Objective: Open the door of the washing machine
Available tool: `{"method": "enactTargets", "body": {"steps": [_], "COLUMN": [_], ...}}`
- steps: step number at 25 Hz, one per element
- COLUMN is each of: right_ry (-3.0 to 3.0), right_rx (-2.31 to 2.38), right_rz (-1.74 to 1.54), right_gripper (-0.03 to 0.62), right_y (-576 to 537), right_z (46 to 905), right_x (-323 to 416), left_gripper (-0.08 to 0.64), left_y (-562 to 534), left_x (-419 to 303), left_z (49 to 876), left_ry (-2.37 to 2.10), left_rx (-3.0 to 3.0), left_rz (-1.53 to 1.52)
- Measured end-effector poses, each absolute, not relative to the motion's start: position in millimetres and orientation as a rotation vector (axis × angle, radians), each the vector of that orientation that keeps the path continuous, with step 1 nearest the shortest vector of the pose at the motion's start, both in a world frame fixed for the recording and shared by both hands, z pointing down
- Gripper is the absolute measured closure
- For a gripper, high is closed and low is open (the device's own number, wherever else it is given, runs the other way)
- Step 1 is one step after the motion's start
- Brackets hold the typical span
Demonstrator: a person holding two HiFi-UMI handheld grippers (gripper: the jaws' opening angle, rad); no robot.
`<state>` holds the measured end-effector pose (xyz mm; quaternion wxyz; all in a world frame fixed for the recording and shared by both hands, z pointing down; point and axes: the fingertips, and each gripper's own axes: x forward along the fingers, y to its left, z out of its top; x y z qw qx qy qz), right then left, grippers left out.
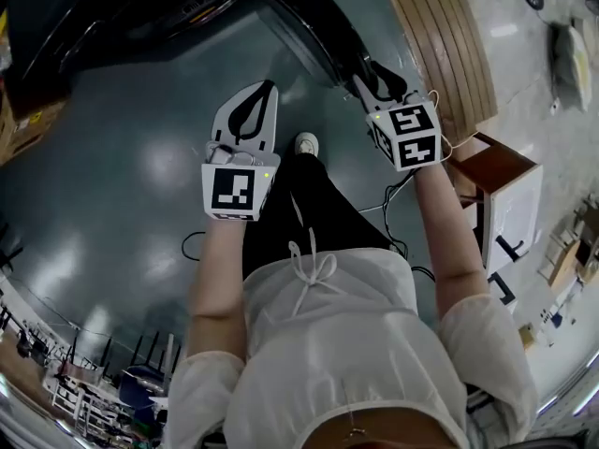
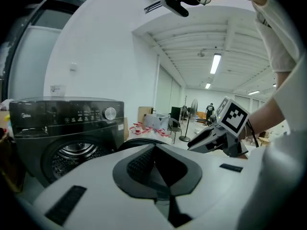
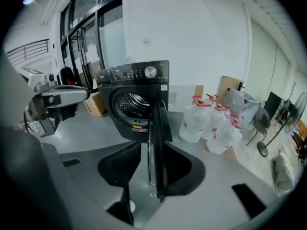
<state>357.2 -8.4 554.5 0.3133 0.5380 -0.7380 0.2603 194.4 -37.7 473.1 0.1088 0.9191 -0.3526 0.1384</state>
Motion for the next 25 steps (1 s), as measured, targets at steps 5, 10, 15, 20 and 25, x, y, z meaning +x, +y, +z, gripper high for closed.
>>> {"method": "enactTargets", "body": {"steps": [5,10,15,20,25], "right_ry": [-2.132,-2.317,-2.431,-2.542,-2.640], "right_rx": [1.390,1.336,1.342,1.312,1.323], "right_rz": [0.585,0.461,0.378,0.240,0.110], "right_gripper": [0.460,0.494,0.588,0.588,0.588], "right_y": [-50.4,-76.0,-90.6,-91.2,-89.4], "right_z": [485.3,416.4,355.6,289.2,226.5], "right_x": [292.3,223.3,175.0,137.7,113.8], "left_gripper": [0.537,0.537,0.537,0.537,0.537], "left_y": [-53.0,-59.7,-60.7,-60.0,-54.8], "left_x": [129.7,63.1,16.9,-16.8,-48.5], "left_z": [418.4,366.3,317.1,258.0,210.5], "left_ry": [-1.186,-1.329,-1.382,-1.490,-1.576], "left_rx": [2.664,2.634,2.622,2.657,2.695], "left_rz": [0.388,0.402,0.426,0.343,0.297]}}
